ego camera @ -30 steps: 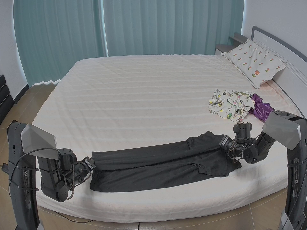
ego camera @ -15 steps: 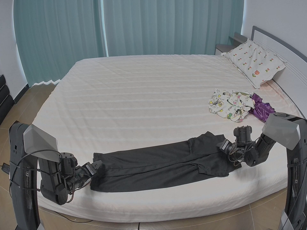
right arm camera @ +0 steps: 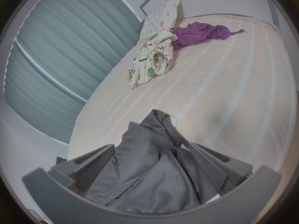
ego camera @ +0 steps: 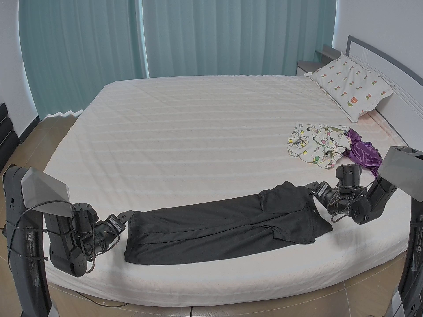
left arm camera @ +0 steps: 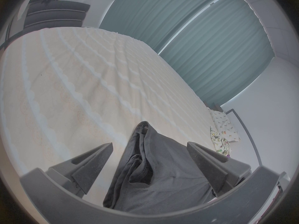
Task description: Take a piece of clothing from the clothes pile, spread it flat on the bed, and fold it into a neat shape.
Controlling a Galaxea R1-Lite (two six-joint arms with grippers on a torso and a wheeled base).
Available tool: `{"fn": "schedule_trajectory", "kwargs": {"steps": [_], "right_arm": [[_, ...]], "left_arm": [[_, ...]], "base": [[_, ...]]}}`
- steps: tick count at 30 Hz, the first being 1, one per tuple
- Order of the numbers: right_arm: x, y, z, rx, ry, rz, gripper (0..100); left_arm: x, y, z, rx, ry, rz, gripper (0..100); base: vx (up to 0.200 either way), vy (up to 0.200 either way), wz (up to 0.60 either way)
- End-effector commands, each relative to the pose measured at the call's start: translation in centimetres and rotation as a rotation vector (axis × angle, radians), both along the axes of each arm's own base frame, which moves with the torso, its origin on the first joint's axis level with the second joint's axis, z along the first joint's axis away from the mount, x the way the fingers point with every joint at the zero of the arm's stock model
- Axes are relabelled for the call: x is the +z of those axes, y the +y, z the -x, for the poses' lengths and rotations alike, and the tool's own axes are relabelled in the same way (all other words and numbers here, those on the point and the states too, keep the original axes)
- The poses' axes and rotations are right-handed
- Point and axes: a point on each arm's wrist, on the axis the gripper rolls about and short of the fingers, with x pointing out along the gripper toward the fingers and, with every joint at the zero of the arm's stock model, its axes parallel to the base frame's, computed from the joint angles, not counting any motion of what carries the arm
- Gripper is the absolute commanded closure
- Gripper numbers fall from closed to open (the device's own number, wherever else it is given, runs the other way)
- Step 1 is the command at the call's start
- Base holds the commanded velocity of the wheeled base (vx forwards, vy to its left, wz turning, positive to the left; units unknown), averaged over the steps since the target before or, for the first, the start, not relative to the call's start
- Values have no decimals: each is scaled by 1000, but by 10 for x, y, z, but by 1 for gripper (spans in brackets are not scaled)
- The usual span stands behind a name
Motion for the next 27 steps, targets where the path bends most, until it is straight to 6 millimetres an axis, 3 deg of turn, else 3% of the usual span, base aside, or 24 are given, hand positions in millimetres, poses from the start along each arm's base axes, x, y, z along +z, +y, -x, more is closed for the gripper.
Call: {"fn": "schedule_trajectory", "kwargs": {"steps": [1,8,12,17,22,27], "right_arm": [[17,0,15,1,-10,-46,0],[-2,-13,43,20,82,-115,0],[0,-19,50,17,61,-127,0],[7,-19,60,28,57,-136,0],[27,-23,66,26,4,-137,0],[36,-15,69,56,-10,-122,0]], "left_arm": [[9,0,-2,6,-38,23,0],[7,7,29,-159,37,-25,0],[6,4,43,-239,75,-36,0],[3,-1,46,-261,92,-37,0],[-1,-6,42,-280,89,-33,0],[-5,-11,41,-277,114,6,0]], "base": [[0,0,0],[0,0,0],[0,0,0],[0,0,0],[0,0,0],[0,0,0]]}}
